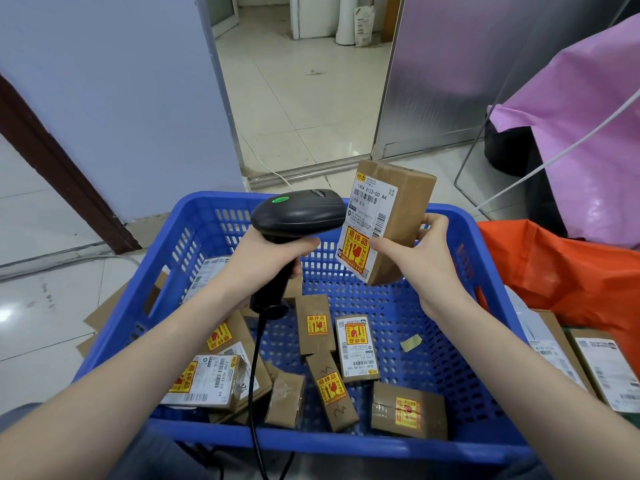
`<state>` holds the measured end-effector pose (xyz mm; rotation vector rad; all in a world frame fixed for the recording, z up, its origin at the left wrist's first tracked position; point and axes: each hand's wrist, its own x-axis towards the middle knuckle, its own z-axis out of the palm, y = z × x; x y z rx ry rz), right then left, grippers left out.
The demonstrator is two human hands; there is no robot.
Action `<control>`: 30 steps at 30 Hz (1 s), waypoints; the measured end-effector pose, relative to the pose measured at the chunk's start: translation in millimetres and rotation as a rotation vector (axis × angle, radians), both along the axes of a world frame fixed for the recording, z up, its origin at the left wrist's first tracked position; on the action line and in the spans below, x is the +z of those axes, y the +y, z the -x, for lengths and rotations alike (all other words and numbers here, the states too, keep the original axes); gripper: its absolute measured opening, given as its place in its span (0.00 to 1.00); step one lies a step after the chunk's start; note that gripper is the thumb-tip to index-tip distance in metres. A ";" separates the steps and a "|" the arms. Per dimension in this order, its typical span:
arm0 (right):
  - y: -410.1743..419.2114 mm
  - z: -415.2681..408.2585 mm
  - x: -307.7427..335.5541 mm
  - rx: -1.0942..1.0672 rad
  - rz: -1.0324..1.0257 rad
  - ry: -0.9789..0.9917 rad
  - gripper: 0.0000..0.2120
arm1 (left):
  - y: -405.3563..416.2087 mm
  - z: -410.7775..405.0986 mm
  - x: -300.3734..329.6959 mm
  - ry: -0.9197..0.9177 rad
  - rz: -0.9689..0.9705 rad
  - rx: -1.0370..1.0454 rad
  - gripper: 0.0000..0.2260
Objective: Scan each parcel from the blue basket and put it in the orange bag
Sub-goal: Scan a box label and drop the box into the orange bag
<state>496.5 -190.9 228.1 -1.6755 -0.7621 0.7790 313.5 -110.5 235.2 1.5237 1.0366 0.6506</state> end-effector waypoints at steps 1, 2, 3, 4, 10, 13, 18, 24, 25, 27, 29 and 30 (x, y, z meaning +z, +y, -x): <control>-0.3 -0.2 0.4 0.000 -0.006 0.004 0.29 | -0.5 0.1 -0.1 -0.006 -0.005 -0.003 0.03; -1.0 -0.7 1.1 -0.001 -0.011 0.007 0.29 | -0.7 0.3 -0.4 -0.012 -0.012 -0.006 0.04; -1.4 -1.4 1.6 -0.002 -0.018 0.007 0.29 | -0.9 0.4 -0.6 -0.015 -0.015 -0.008 0.04; -2.0 -2.3 2.3 -0.003 -0.027 0.008 0.28 | -1.2 0.4 -0.8 -0.012 -0.016 -0.012 0.05; -8.9 -15.8 15.8 -0.034 -0.093 0.003 0.28 | -6.8 -5.6 1.8 -0.011 -0.007 -0.030 0.07; -17.7 -34.6 29.9 -0.062 -0.126 -0.023 0.29 | -16.8 -15.2 6.2 -0.019 -0.040 -0.032 0.06; -45.8 -85.4 54.4 -0.189 -0.186 -0.039 0.33 | -41.4 -53.5 8.6 -0.044 -0.033 -0.031 0.04; -125.6 -163.3 56.9 -0.326 -0.135 -0.113 0.25 | -79.6 -127.7 11.0 -0.055 -0.016 -0.168 0.03; -142.7 -174.1 54.1 -0.343 -0.114 -0.119 0.25 | -86.9 -140.7 11.1 -0.051 -0.020 -0.201 0.03; -176.7 -194.4 43.0 -0.385 -0.059 -0.126 0.24 | -102.6 -166.4 8.4 -0.029 -0.032 -0.274 0.04; -208.5 -213.3 27.2 -0.437 -0.016 -0.146 0.23 | -119.4 -192.7 3.1 -0.001 -0.031 -0.337 0.05; -222.7 -222.3 18.3 -0.460 0.013 -0.164 0.23 | -127.8 -205.2 -0.5 0.011 -0.023 -0.361 0.05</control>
